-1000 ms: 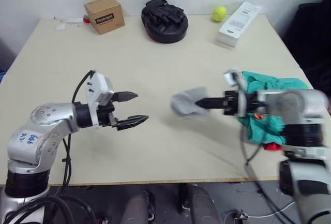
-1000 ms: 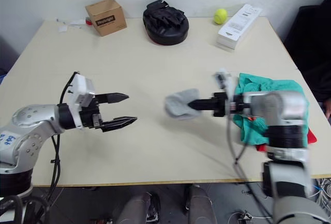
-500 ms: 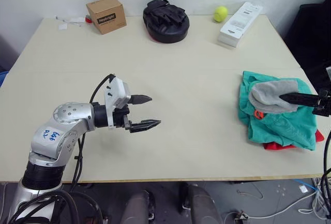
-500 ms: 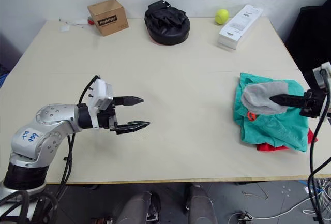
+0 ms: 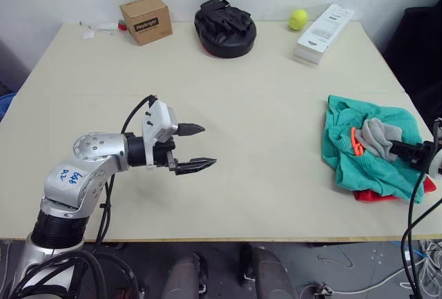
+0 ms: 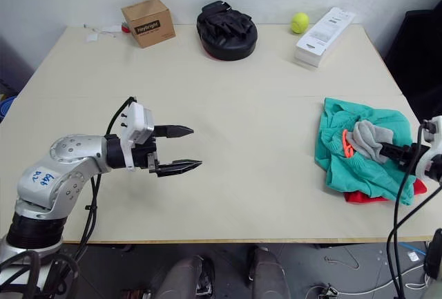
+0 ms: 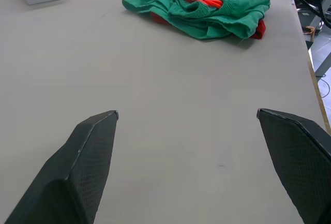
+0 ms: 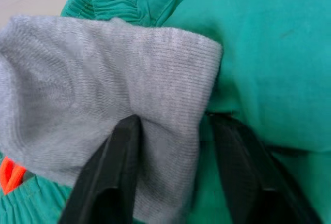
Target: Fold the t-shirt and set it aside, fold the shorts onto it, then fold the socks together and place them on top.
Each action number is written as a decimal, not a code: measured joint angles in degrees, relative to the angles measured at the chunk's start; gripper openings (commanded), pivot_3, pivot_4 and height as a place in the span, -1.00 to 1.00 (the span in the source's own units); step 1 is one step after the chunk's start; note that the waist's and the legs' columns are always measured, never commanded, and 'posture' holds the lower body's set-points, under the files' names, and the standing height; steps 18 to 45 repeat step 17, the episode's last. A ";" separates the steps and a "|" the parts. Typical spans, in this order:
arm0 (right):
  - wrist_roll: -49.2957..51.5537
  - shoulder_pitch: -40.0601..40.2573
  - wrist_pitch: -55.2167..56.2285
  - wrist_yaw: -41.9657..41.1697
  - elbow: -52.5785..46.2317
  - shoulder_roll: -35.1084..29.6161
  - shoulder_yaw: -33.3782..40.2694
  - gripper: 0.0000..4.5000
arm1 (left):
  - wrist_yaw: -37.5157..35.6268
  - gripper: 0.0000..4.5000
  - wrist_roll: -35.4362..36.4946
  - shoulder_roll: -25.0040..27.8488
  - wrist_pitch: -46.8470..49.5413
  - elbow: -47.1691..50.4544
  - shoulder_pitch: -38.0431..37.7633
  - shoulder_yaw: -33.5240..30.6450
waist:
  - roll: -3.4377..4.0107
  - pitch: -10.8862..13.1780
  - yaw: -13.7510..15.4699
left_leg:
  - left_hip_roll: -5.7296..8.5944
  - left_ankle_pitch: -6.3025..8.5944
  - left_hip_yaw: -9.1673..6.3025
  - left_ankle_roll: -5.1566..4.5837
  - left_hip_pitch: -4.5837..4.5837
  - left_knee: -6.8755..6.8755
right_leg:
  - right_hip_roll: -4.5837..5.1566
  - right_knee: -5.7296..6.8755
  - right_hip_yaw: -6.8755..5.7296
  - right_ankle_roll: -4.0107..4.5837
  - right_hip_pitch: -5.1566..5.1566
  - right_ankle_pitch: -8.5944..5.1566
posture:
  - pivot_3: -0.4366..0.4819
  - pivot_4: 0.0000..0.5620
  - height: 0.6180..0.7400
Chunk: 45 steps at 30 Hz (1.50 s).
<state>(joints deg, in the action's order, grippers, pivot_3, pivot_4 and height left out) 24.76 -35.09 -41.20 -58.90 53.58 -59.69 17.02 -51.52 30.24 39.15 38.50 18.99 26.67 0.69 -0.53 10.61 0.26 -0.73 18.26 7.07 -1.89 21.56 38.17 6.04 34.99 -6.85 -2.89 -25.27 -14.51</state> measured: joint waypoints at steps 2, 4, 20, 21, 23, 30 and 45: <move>-0.36 6.74 3.94 -3.48 -3.92 -2.85 0.99 0.66 | -0.74 1.00 0.51 0.06 0.58 -0.57 0.47 0.02 | 0.09 0.03 0.63 | 0.00 0.00 0.01 0.00 -0.01 -0.01 | -0.03 0.00 0.00 -0.01 0.00 0.00 | -0.05 -0.47 1.00; -1.14 11.71 7.70 -6.21 -6.06 -6.04 2.10 0.98 | -1.27 1.00 0.99 0.23 1.10 -1.47 0.91 -0.15 | 0.15 0.07 0.91 | 0.00 0.00 0.04 0.00 -0.03 0.00 | -0.05 0.01 0.03 -0.01 0.00 0.00 | -0.05 -0.47 1.00; -1.33 27.57 22.55 -28.94 -3.41 -22.63 19.37 0.99 | -9.94 1.00 11.06 6.49 5.26 -4.07 1.98 -8.81 | 0.09 0.18 -0.35 | -0.26 0.16 0.08 0.26 -0.39 -0.04 | -0.38 -0.04 0.25 0.11 0.26 -0.07 | -0.05 -0.47 1.00; -1.33 27.57 22.55 -28.94 -3.41 -22.63 19.37 0.99 | -9.94 1.00 11.06 6.49 5.26 -4.07 1.98 -8.81 | 0.09 0.18 -0.35 | -0.26 0.16 0.08 0.26 -0.39 -0.04 | -0.38 -0.04 0.25 0.11 0.26 -0.07 | -0.05 -0.47 1.00; -1.33 27.57 22.55 -28.94 -3.41 -22.63 19.37 0.99 | -9.94 1.00 11.06 6.49 5.26 -4.07 1.98 -8.81 | 0.09 0.18 -0.35 | -0.26 0.16 0.08 0.26 -0.39 -0.04 | -0.38 -0.04 0.25 0.11 0.26 -0.07 | -0.05 -0.47 1.00; -1.33 27.57 22.55 -28.94 -3.41 -22.63 19.37 0.99 | -9.94 1.00 11.06 6.49 5.26 -4.07 1.98 -8.81 | 0.09 0.18 -0.35 | -0.26 0.16 0.08 0.26 -0.39 -0.04 | -0.38 -0.04 0.25 0.11 0.26 -0.07 | -0.05 -0.47 1.00; -1.33 27.57 22.55 -28.94 -3.41 -22.63 19.37 0.99 | -9.94 1.00 11.06 6.49 5.26 -4.07 1.98 -8.81 | 0.09 0.18 -0.35 | -0.26 0.16 0.08 0.26 -0.39 -0.04 | -0.38 -0.04 0.25 0.11 0.26 -0.07 | -0.05 -0.47 1.00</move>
